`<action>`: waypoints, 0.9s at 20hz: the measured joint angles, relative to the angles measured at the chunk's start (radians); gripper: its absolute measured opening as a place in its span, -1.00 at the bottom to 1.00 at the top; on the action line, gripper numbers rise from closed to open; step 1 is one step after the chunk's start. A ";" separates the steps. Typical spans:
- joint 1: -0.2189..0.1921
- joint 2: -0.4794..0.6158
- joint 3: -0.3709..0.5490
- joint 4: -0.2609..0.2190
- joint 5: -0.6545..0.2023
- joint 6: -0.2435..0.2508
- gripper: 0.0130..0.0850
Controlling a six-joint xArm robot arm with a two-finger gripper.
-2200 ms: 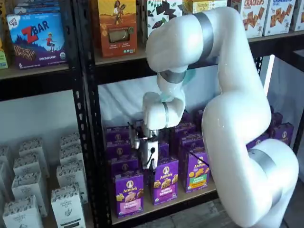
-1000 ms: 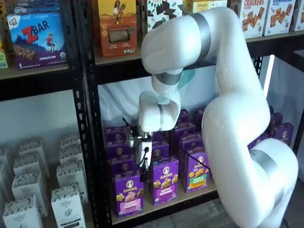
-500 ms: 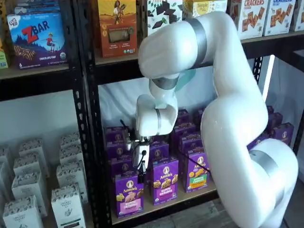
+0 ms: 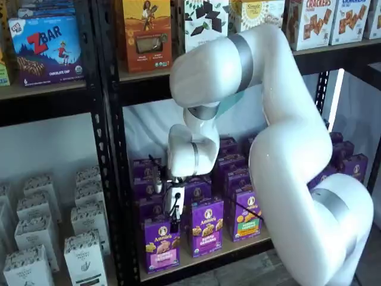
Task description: Pick up the purple box with a pink patch in the middle, on the bottom shelf, the first box from the left
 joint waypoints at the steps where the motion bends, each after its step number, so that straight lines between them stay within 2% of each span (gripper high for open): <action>1: 0.000 0.008 -0.009 -0.012 0.003 0.011 1.00; 6: -0.002 0.043 -0.054 -0.069 0.029 0.064 1.00; 8: -0.002 0.053 -0.064 -0.078 0.031 0.071 1.00; 13: -0.007 0.063 -0.078 -0.056 0.034 0.047 1.00; 18: -0.020 0.048 -0.073 -0.005 0.045 -0.011 1.00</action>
